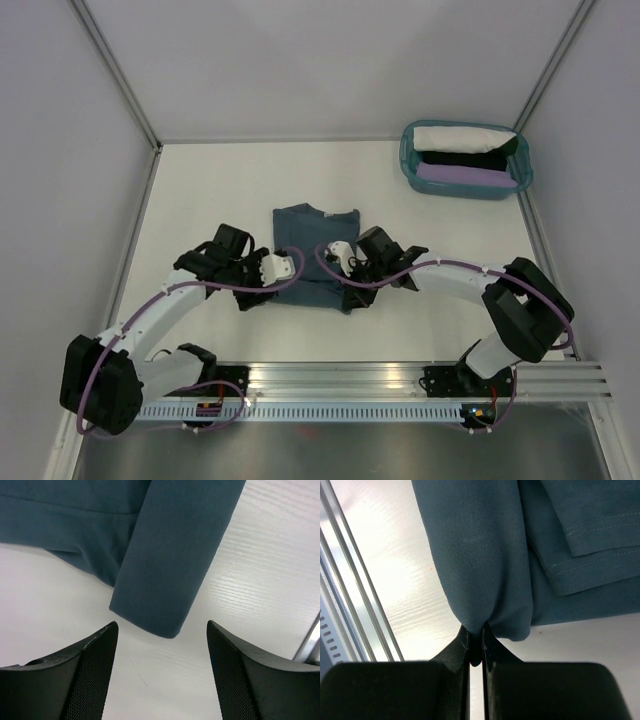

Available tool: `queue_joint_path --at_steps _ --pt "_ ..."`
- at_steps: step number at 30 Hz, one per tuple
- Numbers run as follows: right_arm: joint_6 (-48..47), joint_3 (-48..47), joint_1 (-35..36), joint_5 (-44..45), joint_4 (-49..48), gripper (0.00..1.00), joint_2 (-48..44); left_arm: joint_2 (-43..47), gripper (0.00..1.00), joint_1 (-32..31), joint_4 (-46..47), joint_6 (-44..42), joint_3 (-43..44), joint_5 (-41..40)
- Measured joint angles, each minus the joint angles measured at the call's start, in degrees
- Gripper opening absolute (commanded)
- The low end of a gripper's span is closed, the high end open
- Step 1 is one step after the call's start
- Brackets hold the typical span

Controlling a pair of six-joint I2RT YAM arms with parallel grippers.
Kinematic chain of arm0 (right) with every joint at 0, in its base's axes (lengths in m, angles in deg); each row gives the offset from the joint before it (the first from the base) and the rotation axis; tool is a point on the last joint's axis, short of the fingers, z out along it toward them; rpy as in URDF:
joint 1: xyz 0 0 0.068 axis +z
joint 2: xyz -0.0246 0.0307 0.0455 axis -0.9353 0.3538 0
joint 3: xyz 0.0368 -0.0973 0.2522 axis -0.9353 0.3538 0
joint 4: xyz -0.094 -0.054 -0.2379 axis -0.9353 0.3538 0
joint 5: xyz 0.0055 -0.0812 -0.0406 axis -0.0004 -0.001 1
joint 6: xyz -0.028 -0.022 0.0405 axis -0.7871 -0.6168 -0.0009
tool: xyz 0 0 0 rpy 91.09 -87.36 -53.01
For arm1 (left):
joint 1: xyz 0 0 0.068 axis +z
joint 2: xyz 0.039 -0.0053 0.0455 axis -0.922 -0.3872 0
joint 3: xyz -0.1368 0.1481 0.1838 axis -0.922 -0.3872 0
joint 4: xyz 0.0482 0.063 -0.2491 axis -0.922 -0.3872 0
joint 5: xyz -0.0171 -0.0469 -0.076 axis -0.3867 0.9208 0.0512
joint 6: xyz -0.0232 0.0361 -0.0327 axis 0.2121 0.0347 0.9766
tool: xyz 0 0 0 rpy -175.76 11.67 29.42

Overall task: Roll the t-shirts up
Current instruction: Roll the tshirt

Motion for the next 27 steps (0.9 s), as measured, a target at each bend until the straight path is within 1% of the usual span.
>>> queue_joint_path --at_steps 5,7,8,9,10,12,16,19,22,23,24,25,26,27 --pt "0.42 0.00 -0.70 -3.13 -0.15 0.00 0.44 -1.36 0.76 -3.04 5.01 -2.12 -4.28 -3.50" --pt "0.52 0.00 -0.72 -3.76 -0.22 0.00 0.44 -2.05 0.68 -3.45 6.14 -2.51 -5.18 -3.69" --pt "0.52 0.00 -0.79 -4.00 -0.24 0.00 0.44 -2.32 0.60 -3.72 6.60 -2.75 -5.70 -3.78" --pt "0.52 0.00 -0.83 -4.17 -0.22 0.00 0.48 -2.56 0.49 -3.98 7.06 -2.95 -6.25 -3.82" --pt "0.50 0.00 -0.90 -4.28 -0.15 0.00 0.57 -2.80 0.26 -4.15 7.41 -3.13 -6.82 -3.93" --pt "0.46 -0.04 -0.98 -4.37 0.35 0.00 0.92 -3.15 0.03 -4.24 7.58 -3.74 -7.78 -4.33" --pt "0.07 -0.48 -1.03 -6.21 2.16 0.00 1.53 -2.80 0.02 -4.39 5.40 -4.87 -7.65 -3.41" --pt "-1.01 -0.59 -0.98 -10.51 4.68 0.00 1.51 -2.21 0.02 -4.33 -1.18 -6.97 -5.73 -0.79" --pt "-2.32 -0.59 -0.76 -15.21 6.95 0.04 1.46 -2.23 0.02 -3.65 -8.66 -9.60 -2.62 2.25" --pt "-2.78 -0.61 -0.68 -16.26 7.50 0.14 1.46 -2.25 0.02 -3.21 -10.64 -10.43 -1.84 3.19" --pt "-3.10 -0.68 -0.66 -16.92 8.00 0.20 1.49 -2.40 0.02 -2.73 -12.20 -11.21 -1.29 4.07" --pt "-3.45 -0.83 -0.66 -17.40 8.59 0.24 1.55 -2.84 0.02 -2.01 -13.42 -11.98 -0.96 4.94" --pt "-3.69 -1.14 -0.74 -17.68 9.03 0.35 1.79 -3.72 0.02 -1.20 -14.40 -12.68 -0.66 5.70" --pt "-3.74 -1.62 -0.81 -17.66 9.38 0.39 2.29 -5.22 0.02 -0.17 -15.04 -13.31 -0.42 6.32"
